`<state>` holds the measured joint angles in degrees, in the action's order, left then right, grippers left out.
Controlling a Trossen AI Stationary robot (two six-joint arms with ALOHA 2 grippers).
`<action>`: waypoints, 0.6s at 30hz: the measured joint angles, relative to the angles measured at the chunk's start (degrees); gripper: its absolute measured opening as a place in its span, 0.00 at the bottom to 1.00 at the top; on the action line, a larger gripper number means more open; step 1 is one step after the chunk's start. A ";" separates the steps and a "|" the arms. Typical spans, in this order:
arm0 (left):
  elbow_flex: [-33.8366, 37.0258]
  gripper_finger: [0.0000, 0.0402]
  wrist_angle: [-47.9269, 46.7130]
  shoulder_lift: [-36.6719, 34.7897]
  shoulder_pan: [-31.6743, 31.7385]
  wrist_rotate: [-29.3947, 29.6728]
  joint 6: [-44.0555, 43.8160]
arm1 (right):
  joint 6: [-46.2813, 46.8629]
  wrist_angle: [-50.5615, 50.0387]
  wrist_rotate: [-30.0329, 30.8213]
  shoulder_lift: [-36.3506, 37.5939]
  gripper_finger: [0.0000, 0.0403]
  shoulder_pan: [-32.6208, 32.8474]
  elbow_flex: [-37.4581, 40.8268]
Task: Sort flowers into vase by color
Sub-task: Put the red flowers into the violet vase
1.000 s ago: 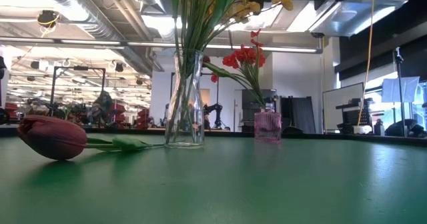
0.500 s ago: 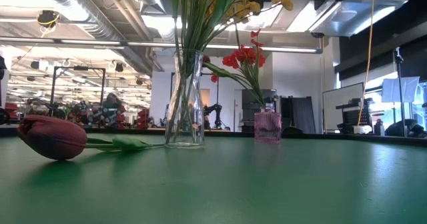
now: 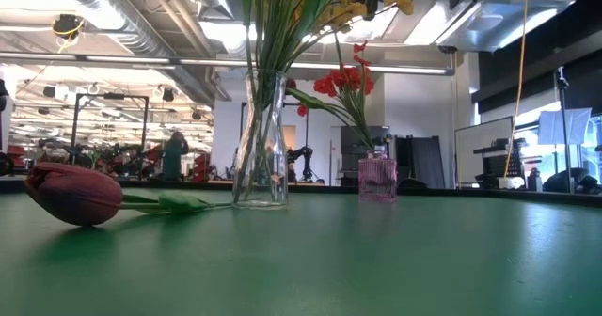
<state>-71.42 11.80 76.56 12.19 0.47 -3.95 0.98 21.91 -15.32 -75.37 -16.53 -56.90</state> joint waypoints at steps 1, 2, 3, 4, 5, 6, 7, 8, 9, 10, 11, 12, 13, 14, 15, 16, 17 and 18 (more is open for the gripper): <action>-0.02 0.30 -0.70 -0.74 0.00 0.00 0.02 | -0.09 0.10 0.47 0.37 0.01 0.00 0.00; 0.00 0.33 -2.15 -1.57 0.00 0.00 0.04 | -0.24 -0.08 0.92 0.93 0.01 0.00 0.00; -0.02 0.36 -2.93 -2.14 0.00 0.04 0.21 | -0.61 -0.04 1.55 1.41 0.01 0.02 0.00; -0.02 0.38 -3.54 -2.88 0.00 0.24 0.69 | -1.22 -0.45 2.32 2.14 0.01 0.02 0.00; -0.02 0.40 -5.16 -3.87 0.00 0.74 1.19 | -1.62 -1.58 3.20 3.06 0.01 0.00 0.00; -0.02 0.42 -6.54 -4.84 -0.01 1.35 1.49 | -2.43 -2.52 4.48 3.96 0.01 0.02 0.00; -0.02 0.43 -7.17 -5.81 -0.02 1.92 1.86 | -3.03 -3.66 5.92 4.93 0.01 0.01 0.00; -0.02 0.44 -8.13 -6.82 -0.02 2.25 2.46 | -3.68 -5.11 6.85 5.94 0.01 0.00 0.00; -0.02 0.45 -9.18 -7.89 -0.02 2.37 3.03 | -4.37 -6.45 7.64 6.96 0.01 -0.04 0.00; -0.02 0.45 -10.17 -8.96 -0.02 2.94 3.50 | -4.86 -7.53 8.39 7.94 0.01 -0.12 0.00; -0.02 0.46 -10.88 -9.82 -0.02 3.70 3.95 | -5.45 -8.90 8.86 9.05 0.01 -0.44 0.00; -0.02 0.46 -11.52 -10.61 -0.02 4.39 4.48 | -5.74 -10.32 9.22 10.20 0.01 -0.87 0.00; -0.02 0.46 -12.63 -11.39 -0.02 5.42 4.84 | -5.80 -11.38 9.38 11.29 0.01 -1.25 0.00; -0.02 0.46 -13.81 -12.15 -0.02 6.35 5.18 | -5.80 -12.75 9.73 12.30 0.01 -1.55 0.00; -0.02 0.46 -15.04 -12.90 -0.02 7.28 5.62 | -5.81 -14.49 10.12 13.30 0.01 -1.76 0.00; -0.02 0.46 -16.39 -13.61 -0.02 8.09 5.68 | -5.83 -15.85 10.68 14.18 0.01 -2.05 0.13; -0.02 0.46 -17.91 -14.34 -0.02 8.78 5.70 | -5.85 -15.84 11.24 15.10 0.01 -2.22 0.98; -0.02 0.46 -19.34 -14.87 -0.02 9.15 5.75 | -5.85 -15.53 11.29 16.12 0.01 -2.33 2.24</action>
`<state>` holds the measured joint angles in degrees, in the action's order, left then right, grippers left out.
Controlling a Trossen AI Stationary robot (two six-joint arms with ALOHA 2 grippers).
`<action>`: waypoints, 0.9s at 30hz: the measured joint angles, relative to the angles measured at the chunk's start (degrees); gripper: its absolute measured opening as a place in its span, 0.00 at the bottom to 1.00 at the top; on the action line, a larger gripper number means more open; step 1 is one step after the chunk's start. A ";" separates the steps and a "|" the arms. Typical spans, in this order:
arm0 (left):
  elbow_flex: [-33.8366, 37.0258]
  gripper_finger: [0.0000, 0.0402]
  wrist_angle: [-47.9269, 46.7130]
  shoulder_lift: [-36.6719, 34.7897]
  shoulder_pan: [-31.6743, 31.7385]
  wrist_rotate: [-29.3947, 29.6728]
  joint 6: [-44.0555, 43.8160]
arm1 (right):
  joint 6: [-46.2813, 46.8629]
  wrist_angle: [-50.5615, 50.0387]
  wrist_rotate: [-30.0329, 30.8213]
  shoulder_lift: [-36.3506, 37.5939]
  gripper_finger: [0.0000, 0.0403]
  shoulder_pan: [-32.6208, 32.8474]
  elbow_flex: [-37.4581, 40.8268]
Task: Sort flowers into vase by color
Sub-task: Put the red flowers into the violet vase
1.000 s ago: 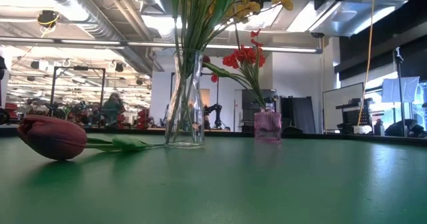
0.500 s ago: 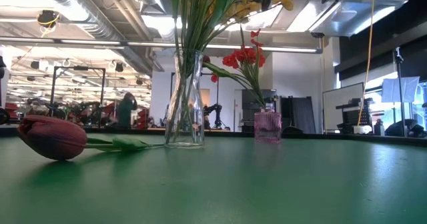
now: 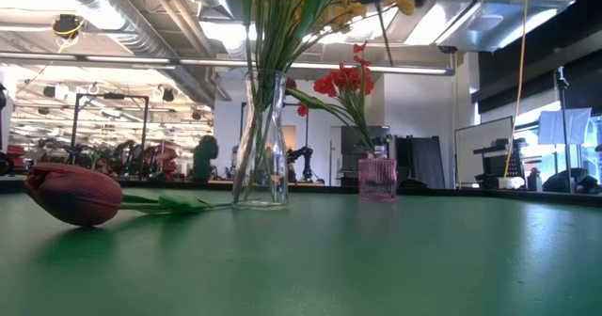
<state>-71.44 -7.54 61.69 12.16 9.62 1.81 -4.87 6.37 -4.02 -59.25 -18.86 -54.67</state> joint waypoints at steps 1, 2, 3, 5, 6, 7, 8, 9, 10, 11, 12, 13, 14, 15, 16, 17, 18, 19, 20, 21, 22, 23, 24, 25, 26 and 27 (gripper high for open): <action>0.16 0.46 -0.82 -0.36 0.02 0.20 0.16 | 0.04 0.92 -0.03 1.07 0.01 0.03 1.53; 1.03 0.46 -0.57 -0.98 0.02 0.20 0.31 | 0.18 2.59 0.04 2.11 0.01 0.03 3.37; 2.32 0.45 -0.53 -1.77 0.01 0.20 0.43 | 0.41 4.84 0.18 3.25 0.01 0.05 5.71; 5.25 0.44 1.57 -3.25 -0.23 0.13 0.76 | 1.62 11.36 0.76 5.31 0.01 0.06 11.58; 7.08 0.43 3.20 -4.22 -0.24 0.16 0.82 | 2.07 15.18 0.85 6.26 0.01 0.00 14.84; 8.89 0.42 4.73 -5.26 -0.22 0.12 0.76 | 2.69 19.78 0.87 7.01 0.01 -0.21 18.46; 10.67 0.42 6.56 -6.32 -0.21 0.19 0.46 | 3.57 25.41 0.94 7.45 0.01 -0.40 21.77; 12.69 0.41 8.33 -7.35 -0.17 0.21 0.27 | 4.72 30.45 1.30 7.74 0.01 -0.46 24.90; 14.95 0.41 10.29 -8.22 -0.13 0.47 -0.01 | 5.50 34.63 2.04 7.74 0.01 -0.69 27.72; 17.13 0.41 12.26 -8.92 0.02 0.83 -0.29 | 5.93 38.22 2.72 7.38 0.01 -0.73 30.16; 19.47 0.41 14.08 -9.49 0.17 1.03 -0.77 | 6.01 40.98 3.78 6.86 0.01 -0.73 32.51; 21.64 0.41 15.57 -9.93 0.35 1.34 -1.40 | 6.01 43.49 4.67 6.05 0.01 -0.67 34.69; 23.59 0.41 17.32 -10.23 0.50 1.62 -1.89 | 6.01 46.22 5.06 5.04 0.01 -0.67 36.47; 25.41 0.41 18.91 -10.42 0.63 1.64 -2.71 | 5.93 49.40 5.01 3.91 0.01 -0.67 37.90; 27.06 0.41 20.60 -10.51 0.78 1.71 -3.21 | 5.92 52.93 4.93 2.93 0.01 -0.67 39.09; 28.54 0.41 22.13 -10.51 0.97 1.73 -3.75 | 5.93 56.07 4.83 1.93 0.01 -0.67 40.00; 29.83 0.41 23.09 -10.50 1.22 1.71 -4.28 | 5.89 58.16 4.78 0.82 0.01 -0.67 40.60; 30.94 0.41 23.80 -10.47 1.51 1.68 -4.77 | 5.81 58.93 4.70 -0.21 0.01 -0.69 40.91; 31.82 0.41 24.35 -10.36 1.78 1.70 -5.27 | 5.62 59.01 4.52 -1.37 0.01 -0.69 40.99; 32.54 0.41 24.68 -10.31 1.92 1.77 -5.93 | 5.54 59.56 4.54 -2.58 0.01 -0.69 41.02; 33.16 0.41 24.69 -10.31 1.99 1.81 -6.40 | 5.41 60.07 4.57 -3.63 0.02 -0.67 40.99; 33.72 0.41 24.75 -10.31 1.99 1.82 -7.03 | 5.02 60.56 4.86 -4.81 0.02 -0.68 40.97; 34.24 0.41 24.81 -10.31 1.99 1.80 -7.54 | 4.68 60.95 5.13 -6.04 0.02 -0.69 40.85; 34.69 0.41 24.76 -10.31 1.97 1.77 -7.76 | 4.60 61.26 5.61 -7.41 0.01 -0.67 40.82; 35.04 0.41 24.81 -10.29 1.97 1.67 -8.12 | 4.55 61.74 6.07 -8.68 0.01 -0.67 40.84; 35.44 0.41 24.84 -10.29 1.97 1.67 -8.65 | 4.55 63.27 6.44 -10.05 0.01 -0.69 40.84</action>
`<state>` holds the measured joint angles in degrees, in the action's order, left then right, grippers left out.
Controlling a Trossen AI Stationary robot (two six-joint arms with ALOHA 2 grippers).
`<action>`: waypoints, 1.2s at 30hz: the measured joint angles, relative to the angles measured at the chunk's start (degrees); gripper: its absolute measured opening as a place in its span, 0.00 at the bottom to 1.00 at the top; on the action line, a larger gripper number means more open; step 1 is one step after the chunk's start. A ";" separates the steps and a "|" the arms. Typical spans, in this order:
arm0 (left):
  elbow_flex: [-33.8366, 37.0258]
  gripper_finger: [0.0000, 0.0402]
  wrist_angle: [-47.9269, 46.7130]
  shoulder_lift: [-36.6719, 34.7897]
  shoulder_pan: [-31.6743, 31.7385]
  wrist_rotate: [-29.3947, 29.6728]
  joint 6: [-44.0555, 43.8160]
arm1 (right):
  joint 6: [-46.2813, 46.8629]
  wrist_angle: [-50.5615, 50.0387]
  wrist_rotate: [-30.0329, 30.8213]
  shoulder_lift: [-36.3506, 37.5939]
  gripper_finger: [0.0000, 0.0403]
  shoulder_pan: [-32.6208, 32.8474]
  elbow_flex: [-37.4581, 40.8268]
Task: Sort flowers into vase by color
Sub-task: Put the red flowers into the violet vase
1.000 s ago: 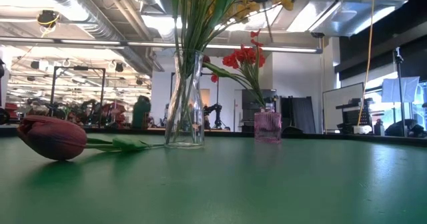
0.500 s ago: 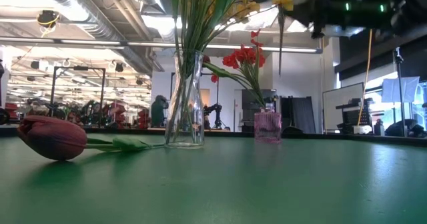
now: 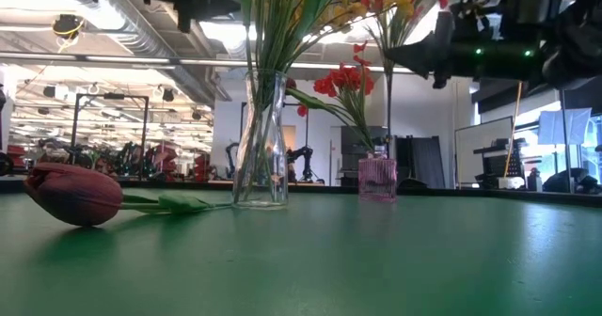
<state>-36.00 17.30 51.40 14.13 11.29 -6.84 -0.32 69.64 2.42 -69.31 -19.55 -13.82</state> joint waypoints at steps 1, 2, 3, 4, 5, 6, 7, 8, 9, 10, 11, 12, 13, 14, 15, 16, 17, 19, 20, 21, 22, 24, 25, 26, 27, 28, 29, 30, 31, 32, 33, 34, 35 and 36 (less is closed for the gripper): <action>0.38 0.41 0.00 0.00 0.00 0.01 -0.32 | 0.01 1.81 0.06 -1.25 0.01 0.00 0.00; 0.74 0.41 0.01 0.00 0.00 0.02 -0.56 | 0.00 3.43 0.06 -2.47 0.01 0.00 0.00; 1.10 0.41 -0.04 0.00 0.00 0.02 -0.70 | -0.05 5.22 0.06 -3.66 0.01 0.00 0.00; 1.38 0.41 -0.06 0.02 0.00 0.02 -0.98 | -0.15 7.00 0.05 -4.86 0.01 0.00 0.00; 1.68 0.41 -0.04 0.02 0.00 0.02 -1.45 | -0.15 8.24 0.04 -5.91 0.01 0.00 0.00; 1.86 0.41 -0.07 0.02 0.00 0.02 -1.76 | -0.17 9.24 0.04 -6.78 0.01 0.00 0.00; 1.95 0.41 -0.09 0.02 0.00 0.02 -1.85 | -0.34 10.30 0.06 -7.64 0.01 0.00 0.00; 2.03 0.41 -0.09 0.02 0.00 0.02 -1.85 | -0.50 11.10 0.04 -8.36 0.01 0.00 0.00; 2.04 0.41 -0.08 0.02 0.00 0.02 -1.85 | -0.69 11.61 0.04 -9.01 0.01 0.00 -0.02; 2.04 0.41 -0.07 0.02 0.00 0.02 -1.85 | -1.10 11.78 0.15 -9.52 0.01 0.00 -0.02; 2.04 0.41 -0.08 0.02 0.00 0.02 -1.85 | -1.47 11.74 0.54 -9.96 0.01 0.01 -0.02; 2.04 0.41 -0.09 0.02 0.00 0.02 -1.85 | -1.60 11.59 0.98 -10.45 0.01 0.02 -0.02; 2.04 0.41 -0.08 0.02 0.00 0.02 -1.85 | -1.65 11.52 1.29 -10.98 0.02 0.00 -0.02; 2.04 0.41 -0.09 0.02 0.00 0.02 -1.85 | -1.69 11.41 1.81 -11.60 0.02 0.00 -0.02; 2.04 0.41 -0.09 0.02 0.00 0.02 -1.85 | -1.70 11.34 2.14 -12.23 0.02 0.00 -0.02; 2.04 0.41 -0.09 0.02 0.00 0.02 -1.85 | -1.73 11.33 2.44 -12.84 0.02 0.00 -0.02; 2.04 0.41 -0.09 0.02 0.00 0.02 -1.85 | -1.70 11.33 2.60 -13.41 0.02 0.00 -0.02; 2.04 0.41 -0.11 0.02 0.00 0.02 -1.85 | -1.70 11.30 2.62 -14.40 0.02 0.00 -0.02; 2.04 0.41 -0.12 0.02 0.00 0.02 -1.89 | -1.66 11.26 2.62 -14.77 0.02 0.02 -0.02; 2.04 0.41 -0.24 0.02 0.00 0.02 -2.01 | -1.64 11.27 2.60 -15.04 0.02 0.01 -0.02; 2.04 0.41 -0.43 0.02 0.00 0.02 -2.05 | -1.56 11.24 2.60 -15.20 0.03 0.01 -0.02; 2.06 0.41 -0.91 0.02 0.00 0.02 -2.05 | -1.22 11.20 2.57 -15.25 0.05 0.02 -0.02; 2.06 0.41 -1.16 0.02 0.00 0.02 -2.07 | -1.20 11.22 2.38 -15.25 0.07 0.02 -0.02; 2.08 0.41 -1.36 0.02 0.00 0.02 -2.11 | -1.19 11.22 2.00 -15.25 0.09 0.02 -0.02; 2.08 0.41 -1.51 0.02 0.00 0.02 -2.15 | -1.13 11.22 1.90 -15.25 0.11 0.02 -0.02; 2.08 0.41 -1.65 0.02 0.00 0.02 -2.27 | -0.91 11.22 1.90 -15.25 0.14 0.02 -0.02; 2.08 0.41 -1.75 0.02 0.00 0.02 -2.52 | -0.13 11.18 1.88 -15.23 0.17 0.02 -0.02; 2.08 0.41 -1.87 0.02 0.00 0.02 -2.91 | 0.40 10.88 1.88 -15.23 0.20 0.02 -0.02; 2.08 0.41 -2.01 0.02 0.00 0.02 -3.21 | 0.93 10.13 1.88 -15.21 0.23 0.02 -0.04; 2.08 0.41 -2.09 0.02 0.00 0.02 -3.34 | 1.39 9.05 1.93 -15.20 0.26 0.02 -0.04; 2.08 0.41 -2.15 0.02 0.00 0.02 -3.34 | 1.65 7.78 2.14 -15.20 0.30 0.02 -0.04; 2.08 0.41 -2.23 0.02 0.00 0.02 -3.36 | 1.88 6.37 2.46 -15.12 0.33 0.02 -0.04; 2.08 0.41 -2.29 0.02 0.00 0.02 -3.38 | 2.19 4.35 2.77 -14.79 0.36 0.02 -0.04; 2.08 0.41 -2.32 0.02 0.00 0.02 -3.42 | 2.75 1.82 3.26 -14.40 0.39 0.02 -0.04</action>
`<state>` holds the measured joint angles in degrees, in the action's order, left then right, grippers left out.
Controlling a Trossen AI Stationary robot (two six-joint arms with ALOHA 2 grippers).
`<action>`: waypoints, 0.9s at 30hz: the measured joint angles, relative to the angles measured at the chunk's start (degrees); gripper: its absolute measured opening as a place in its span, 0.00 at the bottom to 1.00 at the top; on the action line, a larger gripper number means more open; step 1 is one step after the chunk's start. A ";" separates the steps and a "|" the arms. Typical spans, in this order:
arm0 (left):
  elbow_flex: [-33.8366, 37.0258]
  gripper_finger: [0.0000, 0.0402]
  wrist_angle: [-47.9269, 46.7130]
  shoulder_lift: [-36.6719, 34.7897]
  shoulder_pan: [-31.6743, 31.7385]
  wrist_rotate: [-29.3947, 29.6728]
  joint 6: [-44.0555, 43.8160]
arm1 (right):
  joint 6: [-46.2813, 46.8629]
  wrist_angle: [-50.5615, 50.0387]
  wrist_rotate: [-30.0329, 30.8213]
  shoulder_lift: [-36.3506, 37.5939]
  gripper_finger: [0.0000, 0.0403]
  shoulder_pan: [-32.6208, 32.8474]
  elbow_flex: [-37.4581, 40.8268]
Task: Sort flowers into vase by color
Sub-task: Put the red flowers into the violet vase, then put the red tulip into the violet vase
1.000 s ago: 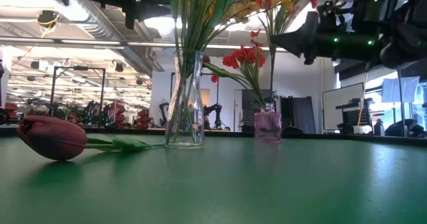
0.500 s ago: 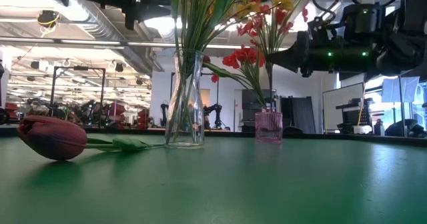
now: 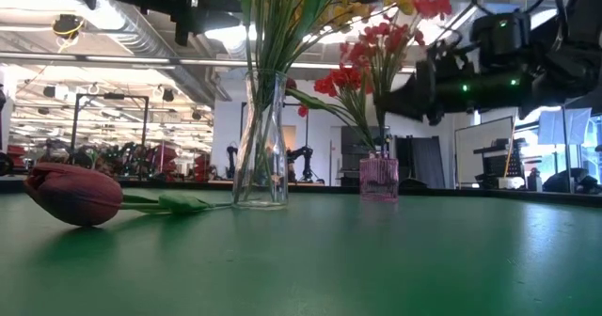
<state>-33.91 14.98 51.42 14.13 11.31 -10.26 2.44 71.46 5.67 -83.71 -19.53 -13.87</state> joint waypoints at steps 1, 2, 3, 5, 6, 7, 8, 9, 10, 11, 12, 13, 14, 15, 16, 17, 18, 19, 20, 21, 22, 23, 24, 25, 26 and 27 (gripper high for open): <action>0.00 0.41 0.00 0.00 0.00 0.00 -0.12 | 0.30 -2.81 0.46 0.31 0.42 0.00 0.00; 0.00 0.41 0.00 0.00 0.00 -0.02 -0.13 | 0.62 -5.65 0.88 0.61 0.45 0.00 0.00; 0.00 0.41 0.00 0.00 0.00 0.00 -0.13 | 0.88 -8.05 1.29 0.94 0.48 0.00 0.00; 0.00 0.41 0.00 0.00 0.00 -0.01 -0.13 | 1.88 -10.28 1.38 1.60 0.52 0.00 0.00; 0.00 0.41 0.00 0.00 0.00 0.00 -0.14 | 2.23 -10.80 1.24 1.97 0.54 0.00 0.00; 0.00 0.41 0.00 0.00 0.00 0.00 -0.15 | 2.43 -11.48 0.99 2.43 0.55 0.00 0.00; 0.00 0.41 0.00 0.00 0.00 0.00 -0.15 | 2.48 -12.38 0.79 3.06 0.57 0.01 0.00; 0.00 0.41 0.00 0.00 0.00 0.00 -0.17 | 2.49 -13.14 0.78 3.90 0.58 0.02 0.00; 0.00 0.41 0.00 0.00 0.00 0.00 -0.23 | 2.49 -13.76 0.78 4.90 0.59 0.04 0.00; 0.00 0.41 0.00 0.00 0.00 -0.01 -0.34 | 2.47 -14.57 0.78 5.96 0.60 0.04 0.00; 0.00 0.41 0.00 0.00 0.00 0.00 -0.39 | 2.42 -15.97 0.81 7.18 0.61 0.04 0.00; 0.00 0.41 -0.02 0.00 0.00 -0.02 -0.64 | 2.31 -17.81 0.81 8.59 0.62 0.04 0.00; 0.00 0.41 -0.03 0.00 0.00 0.00 -0.84 | 2.25 -19.60 0.80 10.19 0.62 0.04 0.00; 0.00 0.41 -0.07 0.00 0.00 -0.02 -1.03 | 2.25 -21.28 0.78 11.90 0.62 0.04 0.00; 0.00 0.41 -0.17 0.00 0.00 -0.01 -1.17 | 2.25 -23.35 0.78 13.76 0.63 0.04 0.00; 0.00 0.41 -0.24 0.00 0.00 -0.02 -1.18 | 2.25 -25.81 0.78 15.71 0.63 0.04 0.00; 0.00 0.41 -0.30 0.00 0.00 0.00 -1.20 | 2.23 -28.65 0.78 17.82 0.63 0.04 0.00; 0.00 0.41 -0.38 0.00 0.00 -0.01 -1.20 | 2.23 -31.53 0.78 19.95 0.63 0.04 0.02; 0.00 0.41 -0.43 0.00 0.00 -0.01 -1.20 | 2.25 -34.03 0.78 22.01 0.63 0.04 0.02; 0.00 0.41 -0.48 0.00 0.00 -0.01 -1.20 | 2.27 -36.80 0.79 24.24 0.63 0.04 0.02; 0.00 0.41 -0.54 0.00 -0.01 -0.02 -1.19 | 2.44 -39.75 0.78 26.46 0.63 0.04 0.02; 0.00 0.41 -0.55 0.00 0.00 -0.01 -1.18 | 2.75 -42.28 0.78 28.63 0.63 0.04 0.02; 0.00 0.41 -0.57 0.00 -0.02 -0.02 -1.00 | 3.13 -44.80 0.78 30.96 0.63 0.04 0.02; 0.00 0.41 -0.67 0.00 0.00 0.00 -0.79 | 3.19 -47.27 0.78 33.39 0.63 0.04 0.02; 0.00 0.41 -0.84 -0.04 0.00 0.00 -0.33 | 3.36 -49.78 0.78 35.65 0.63 0.04 0.02; 0.00 0.41 -1.23 -0.12 -0.02 0.11 -0.04 | 3.47 -52.44 0.78 38.12 0.63 0.04 0.02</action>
<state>-33.91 13.75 51.30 14.11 11.42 -10.30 5.91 19.02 6.46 -45.59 -19.49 -13.85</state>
